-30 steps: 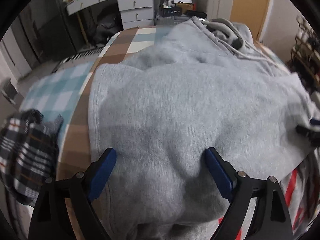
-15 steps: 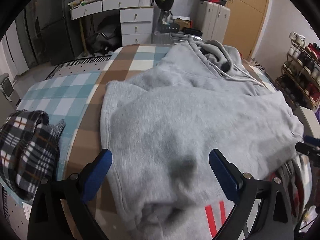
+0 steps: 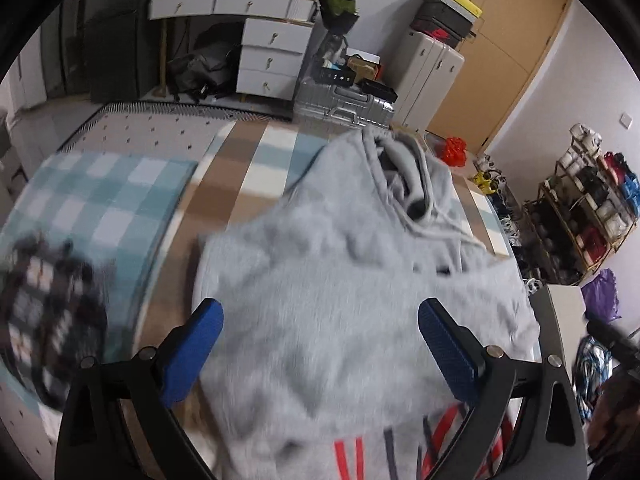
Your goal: Fold large clothes
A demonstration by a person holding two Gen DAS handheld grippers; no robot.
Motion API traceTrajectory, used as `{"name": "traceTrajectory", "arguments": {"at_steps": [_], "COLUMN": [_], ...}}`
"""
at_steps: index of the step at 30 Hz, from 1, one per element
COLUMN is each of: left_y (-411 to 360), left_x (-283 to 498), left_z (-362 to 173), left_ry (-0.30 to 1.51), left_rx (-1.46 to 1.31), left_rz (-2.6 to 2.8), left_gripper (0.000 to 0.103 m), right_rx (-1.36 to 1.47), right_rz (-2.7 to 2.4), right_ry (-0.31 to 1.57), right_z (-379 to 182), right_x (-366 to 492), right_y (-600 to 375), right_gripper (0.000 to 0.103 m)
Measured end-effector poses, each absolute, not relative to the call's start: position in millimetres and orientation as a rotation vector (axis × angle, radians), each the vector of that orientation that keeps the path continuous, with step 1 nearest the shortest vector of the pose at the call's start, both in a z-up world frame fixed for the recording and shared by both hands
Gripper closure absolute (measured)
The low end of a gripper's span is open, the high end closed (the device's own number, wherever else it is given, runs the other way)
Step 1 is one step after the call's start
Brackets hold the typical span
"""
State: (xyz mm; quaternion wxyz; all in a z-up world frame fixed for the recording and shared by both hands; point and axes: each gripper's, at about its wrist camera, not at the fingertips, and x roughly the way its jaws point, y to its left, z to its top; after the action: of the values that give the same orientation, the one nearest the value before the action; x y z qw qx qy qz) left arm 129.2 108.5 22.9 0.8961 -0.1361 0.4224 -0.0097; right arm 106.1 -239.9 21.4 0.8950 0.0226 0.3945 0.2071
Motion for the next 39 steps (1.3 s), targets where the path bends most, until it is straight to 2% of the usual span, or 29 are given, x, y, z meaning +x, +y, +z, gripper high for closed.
{"name": "traceTrajectory", "arguments": {"at_steps": [6, 9, 16, 20, 24, 27, 29, 31, 34, 39], "left_y": [103.2, 92.4, 75.9, 83.6, 87.9, 86.6, 83.6, 81.6, 84.6, 91.5], "left_x": [244.9, 318.0, 441.4, 465.6, 478.2, 480.7, 481.2, 486.2, 485.4, 477.7], "left_z": [45.1, 35.6, -23.7, -52.7, -63.7, -65.9, -69.6, -70.7, -69.7, -57.3], "left_ry": [0.987, 1.071, 1.153, 1.144, 1.136, 1.14, 1.155, 1.158, 1.149, 1.113], "left_rx": [-0.355, -0.326, -0.186, -0.214, -0.209, -0.236, -0.217, -0.201, -0.222, -0.245], "left_rz": [-0.08, -0.071, 0.017, 0.045, 0.036, 0.0, -0.01, -0.011, -0.013, 0.009], "left_gripper": [0.007, 0.007, 0.007, 0.007, 0.007, 0.007, 0.007, 0.007, 0.007, 0.007], "right_rx": [0.024, 0.018, 0.004, -0.114, -0.146, -0.192, -0.232, -0.251, -0.238, -0.215], "right_rz": [0.389, 0.353, 0.27, 0.201, 0.178, 0.157, 0.14, 0.159, 0.173, 0.226], "right_ry": [0.791, 0.844, 1.022, 1.047, 1.086, 1.096, 1.127, 1.142, 1.144, 0.958], "right_z": [73.9, 70.9, 7.2, -38.0, -75.2, -90.4, -98.4, -99.8, -95.3, -47.9], "right_x": [220.5, 296.6, 454.5, 513.6, 547.4, 560.0, 567.0, 570.2, 570.0, 543.9], "right_y": [-208.4, -190.5, -148.6, -120.3, -101.3, -86.3, -77.4, -68.0, -64.2, -69.5], "right_gripper": [0.0, 0.0, 0.0, 0.001, 0.013, 0.037, 0.047, 0.075, 0.092, 0.095]}}
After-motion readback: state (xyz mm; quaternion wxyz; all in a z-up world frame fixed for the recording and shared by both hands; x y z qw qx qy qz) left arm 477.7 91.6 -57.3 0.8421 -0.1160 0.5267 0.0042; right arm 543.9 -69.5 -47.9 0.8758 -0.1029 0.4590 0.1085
